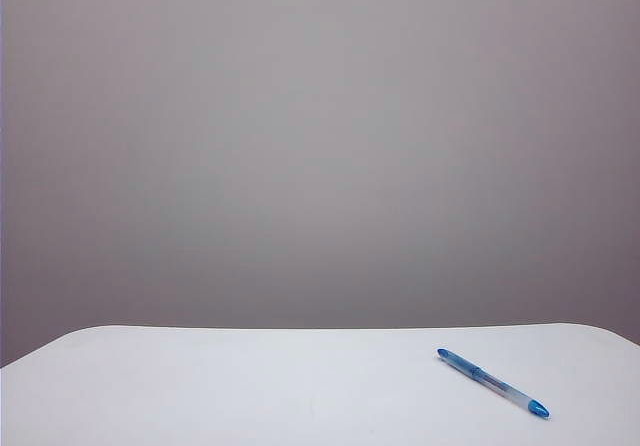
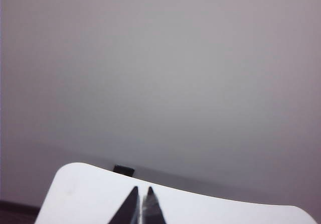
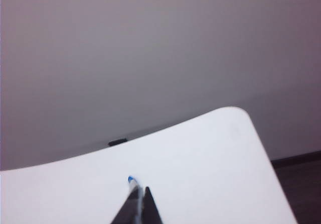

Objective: Pick up the pen and remove the cap.

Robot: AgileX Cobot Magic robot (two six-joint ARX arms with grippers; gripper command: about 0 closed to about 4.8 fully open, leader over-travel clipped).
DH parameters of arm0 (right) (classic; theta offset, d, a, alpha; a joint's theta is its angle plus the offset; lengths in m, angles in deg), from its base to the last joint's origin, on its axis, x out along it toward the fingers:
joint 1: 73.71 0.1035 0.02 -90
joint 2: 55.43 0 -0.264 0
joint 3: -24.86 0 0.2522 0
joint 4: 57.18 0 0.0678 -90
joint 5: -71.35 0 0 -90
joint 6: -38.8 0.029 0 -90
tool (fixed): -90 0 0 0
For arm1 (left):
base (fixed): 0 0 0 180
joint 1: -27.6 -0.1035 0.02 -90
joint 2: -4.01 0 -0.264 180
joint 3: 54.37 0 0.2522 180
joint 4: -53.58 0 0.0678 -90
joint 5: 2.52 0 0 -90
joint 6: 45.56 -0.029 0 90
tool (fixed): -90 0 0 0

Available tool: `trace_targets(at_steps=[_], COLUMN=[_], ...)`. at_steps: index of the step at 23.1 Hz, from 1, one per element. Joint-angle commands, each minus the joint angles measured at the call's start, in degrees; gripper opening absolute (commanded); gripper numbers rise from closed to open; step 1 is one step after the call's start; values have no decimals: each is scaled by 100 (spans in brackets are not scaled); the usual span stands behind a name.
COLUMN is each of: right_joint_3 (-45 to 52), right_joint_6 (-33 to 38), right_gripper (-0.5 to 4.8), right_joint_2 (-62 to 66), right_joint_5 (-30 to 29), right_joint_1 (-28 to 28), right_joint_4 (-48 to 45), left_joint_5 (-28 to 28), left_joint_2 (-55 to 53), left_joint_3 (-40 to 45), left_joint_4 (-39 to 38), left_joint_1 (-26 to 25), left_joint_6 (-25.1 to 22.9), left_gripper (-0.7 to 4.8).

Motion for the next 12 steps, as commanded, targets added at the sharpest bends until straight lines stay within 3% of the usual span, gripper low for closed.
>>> trace_targets(at_steps=[1,3,6,9,12], right_joint_3=[-756,-1283,-1694,-2236,-2822], right_joint_6=[-457,-793,-1427,-1786,-1788], right_gripper=[-5,-5,0,6,14], right_joint_2=[857,1558,2205,3224,4225], right_joint_5=[55,-63,-820,-1709,-1770], right_joint_1=[0,0,-11,-7,-9], right_joint_4=[-190,-227,-529,-1001,-901], left_joint_5=[-413,-608,-774,-1209,-1294], left_joint_2=[-688,-1211,-1788,-2787,-3674], left_joint_3=[-570,-960,-1379,-2194,-2874], left_joint_4=[35,-4,-199,-890,-1432], left_joint_1=[-9,-7,-9,0,2], left_joint_6=[177,175,138,-483,-1008], left_gripper=[17,17,17,18,18])
